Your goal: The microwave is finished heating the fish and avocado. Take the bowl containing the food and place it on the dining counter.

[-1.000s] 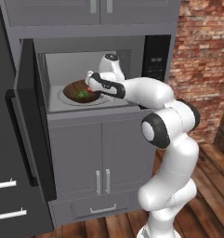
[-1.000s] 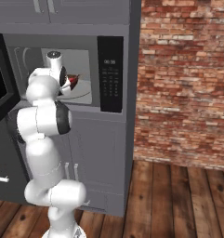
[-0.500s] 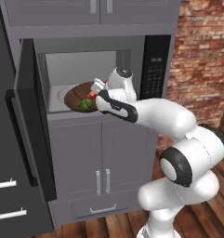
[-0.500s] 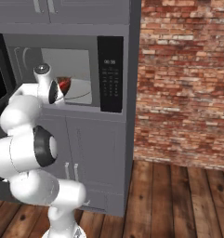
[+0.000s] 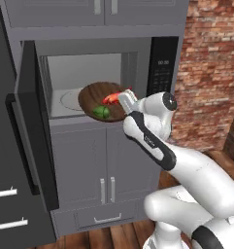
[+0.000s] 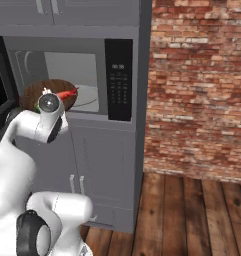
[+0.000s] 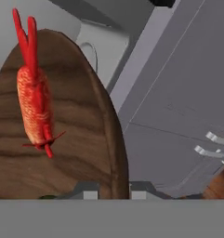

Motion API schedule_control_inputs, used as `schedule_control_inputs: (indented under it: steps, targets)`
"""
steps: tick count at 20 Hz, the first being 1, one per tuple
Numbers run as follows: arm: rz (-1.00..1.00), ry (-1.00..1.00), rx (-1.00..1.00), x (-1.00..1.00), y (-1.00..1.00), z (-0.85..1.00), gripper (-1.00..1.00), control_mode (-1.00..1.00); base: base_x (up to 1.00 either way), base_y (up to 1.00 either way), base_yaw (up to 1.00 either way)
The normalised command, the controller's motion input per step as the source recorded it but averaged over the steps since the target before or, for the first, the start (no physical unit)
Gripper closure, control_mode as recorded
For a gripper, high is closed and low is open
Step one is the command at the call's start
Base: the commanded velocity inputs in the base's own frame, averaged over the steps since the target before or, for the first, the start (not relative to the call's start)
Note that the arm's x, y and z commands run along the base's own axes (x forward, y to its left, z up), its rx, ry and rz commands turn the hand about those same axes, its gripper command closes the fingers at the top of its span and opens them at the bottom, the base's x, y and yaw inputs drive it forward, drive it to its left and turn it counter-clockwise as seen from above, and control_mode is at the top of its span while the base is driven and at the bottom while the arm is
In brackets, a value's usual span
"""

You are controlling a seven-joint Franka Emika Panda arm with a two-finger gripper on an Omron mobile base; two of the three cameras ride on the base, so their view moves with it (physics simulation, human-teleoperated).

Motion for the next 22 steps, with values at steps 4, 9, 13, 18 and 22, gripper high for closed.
schedule_control_inputs:
  steps: [4, 9, 13, 18, 22]
  targets:
    - [-0.07, 0.0, 0.29, -1.0, -0.47, 0.71, 1.0, -1.0, 0.0, 0.0, 0.0]
    - [-0.05, 0.0, 0.19, -1.0, -0.5, 0.52, 1.0, -1.0, 0.0, 0.0, 0.0]
    - [-0.03, 0.0, 0.0, -0.23, -0.11, 0.0, 1.0, -1.0, 0.0, 0.0, 0.0]
    - [0.0, 0.0, 0.0, 0.0, 0.0, 0.0, 1.0, -1.0, 0.0, 0.0, 0.0]
    - [0.0, 0.03, 0.0, -0.17, 0.0, 0.02, 1.0, -1.0, 0.0, 0.0, 0.0]
